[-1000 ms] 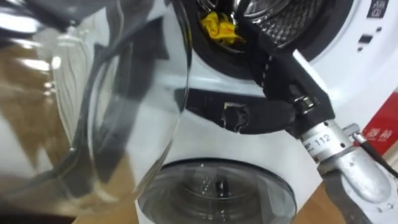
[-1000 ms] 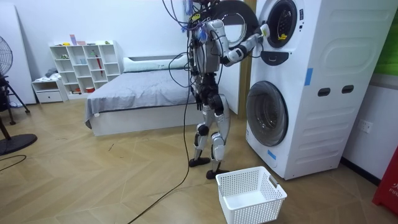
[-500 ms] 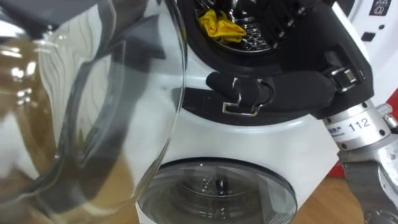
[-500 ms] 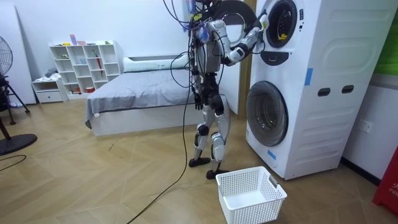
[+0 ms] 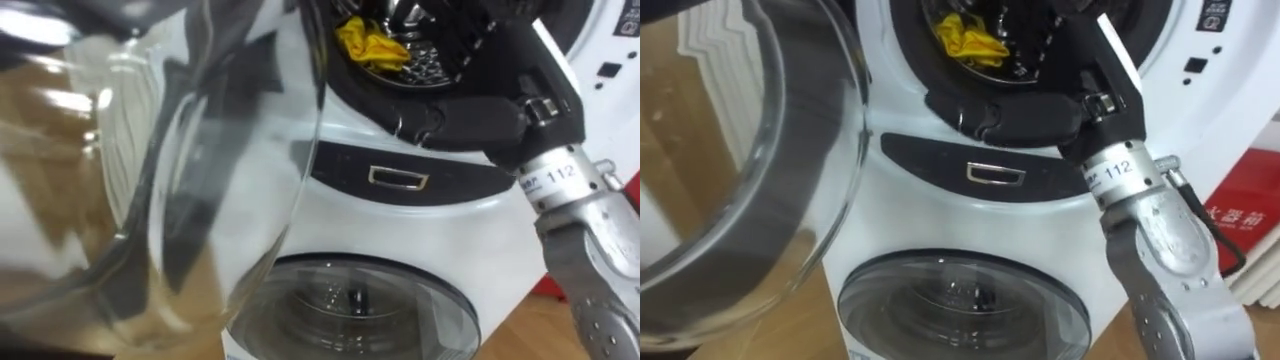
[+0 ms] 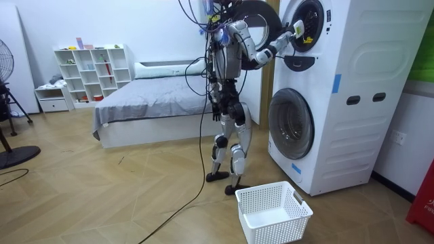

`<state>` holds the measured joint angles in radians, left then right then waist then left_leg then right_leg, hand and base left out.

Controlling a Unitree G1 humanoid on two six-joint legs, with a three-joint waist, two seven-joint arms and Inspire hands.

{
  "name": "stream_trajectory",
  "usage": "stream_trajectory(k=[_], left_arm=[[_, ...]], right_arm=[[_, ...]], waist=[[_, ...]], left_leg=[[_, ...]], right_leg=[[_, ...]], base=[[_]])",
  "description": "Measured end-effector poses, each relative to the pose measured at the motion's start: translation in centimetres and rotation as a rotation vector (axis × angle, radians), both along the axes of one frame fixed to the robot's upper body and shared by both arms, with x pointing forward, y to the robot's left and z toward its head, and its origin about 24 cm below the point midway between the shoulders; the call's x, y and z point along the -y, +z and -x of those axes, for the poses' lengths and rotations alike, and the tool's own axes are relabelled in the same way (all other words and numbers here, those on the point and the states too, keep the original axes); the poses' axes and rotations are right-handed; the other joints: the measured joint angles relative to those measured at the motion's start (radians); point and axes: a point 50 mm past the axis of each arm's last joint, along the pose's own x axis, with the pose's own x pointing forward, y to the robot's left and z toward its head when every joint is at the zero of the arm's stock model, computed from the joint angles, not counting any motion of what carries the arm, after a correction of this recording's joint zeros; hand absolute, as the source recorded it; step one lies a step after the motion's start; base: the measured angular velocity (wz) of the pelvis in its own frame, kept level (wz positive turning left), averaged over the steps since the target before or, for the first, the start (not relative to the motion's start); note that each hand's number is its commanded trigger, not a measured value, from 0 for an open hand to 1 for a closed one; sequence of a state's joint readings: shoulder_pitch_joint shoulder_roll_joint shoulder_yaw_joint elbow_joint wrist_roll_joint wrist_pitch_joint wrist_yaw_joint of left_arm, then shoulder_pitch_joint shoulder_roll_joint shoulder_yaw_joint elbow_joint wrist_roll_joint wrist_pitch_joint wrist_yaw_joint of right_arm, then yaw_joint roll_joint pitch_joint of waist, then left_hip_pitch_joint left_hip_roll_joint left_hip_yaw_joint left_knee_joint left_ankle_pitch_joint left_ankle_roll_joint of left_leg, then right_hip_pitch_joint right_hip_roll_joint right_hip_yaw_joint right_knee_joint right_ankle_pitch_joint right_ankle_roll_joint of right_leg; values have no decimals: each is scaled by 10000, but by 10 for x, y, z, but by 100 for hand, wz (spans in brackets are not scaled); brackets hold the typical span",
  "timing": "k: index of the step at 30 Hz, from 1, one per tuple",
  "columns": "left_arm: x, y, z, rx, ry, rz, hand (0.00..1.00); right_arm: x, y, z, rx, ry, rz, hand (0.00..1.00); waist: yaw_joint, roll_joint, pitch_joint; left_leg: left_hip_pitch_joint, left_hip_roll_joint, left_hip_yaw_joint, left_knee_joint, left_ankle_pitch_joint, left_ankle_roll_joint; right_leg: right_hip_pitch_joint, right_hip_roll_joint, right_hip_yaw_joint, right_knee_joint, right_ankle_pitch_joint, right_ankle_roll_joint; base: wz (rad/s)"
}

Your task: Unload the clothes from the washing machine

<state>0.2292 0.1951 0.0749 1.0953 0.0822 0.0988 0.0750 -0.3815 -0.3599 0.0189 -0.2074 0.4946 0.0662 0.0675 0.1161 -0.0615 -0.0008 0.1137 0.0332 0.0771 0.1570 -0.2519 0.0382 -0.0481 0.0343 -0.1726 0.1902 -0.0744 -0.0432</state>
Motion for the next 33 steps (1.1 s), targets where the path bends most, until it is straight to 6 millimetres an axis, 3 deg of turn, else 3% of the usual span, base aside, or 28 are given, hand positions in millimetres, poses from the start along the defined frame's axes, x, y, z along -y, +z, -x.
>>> stream_trajectory(k=[7, 10, 17, 27, 33], left_arm=[[-1, 1, 0, -110, 38, 29, 0], [-2, 2, -2, -24, -6, 34, 0], [-5, 3, 6, -584, -33, 16, 0], [-9, 7, 5, -709, -325, 16, 0], [-9, 8, 3, -634, -148, -75, 0]], right_arm=[[11, 1, -30, -799, -395, -671, 0], [26, -6, -46, -1710, -876, -637, 0], [37, -21, -58, -2923, -1030, -1331, 0], [44, -9, -77, -3439, -925, -2590, 0], [55, 2, -82, -3702, -1684, -2266, 0]], waist=[[25, -37, -6], [261, -138, -5], [316, -403, -4], [305, -421, -20], [196, -451, -45]], left_leg=[[-18, 63, -310, 85, 3, -2], [16, 68, -401, 92, 5, -2], [27, 59, -572, 124, 5, -1], [-72, -90, -653, 125, 6, -3], [-308, -91, -810, 260, 8, 2]], right_leg=[[128, 8, -264, -60, -2, 1], [184, 10, -272, -76, -6, 2], [368, 4, -373, -267, -9, 6], [383, -114, -553, -356, -67, 4], [249, -148, -743, -353, -68, 6]], base=[[15], [4], [8], [2], [7]])
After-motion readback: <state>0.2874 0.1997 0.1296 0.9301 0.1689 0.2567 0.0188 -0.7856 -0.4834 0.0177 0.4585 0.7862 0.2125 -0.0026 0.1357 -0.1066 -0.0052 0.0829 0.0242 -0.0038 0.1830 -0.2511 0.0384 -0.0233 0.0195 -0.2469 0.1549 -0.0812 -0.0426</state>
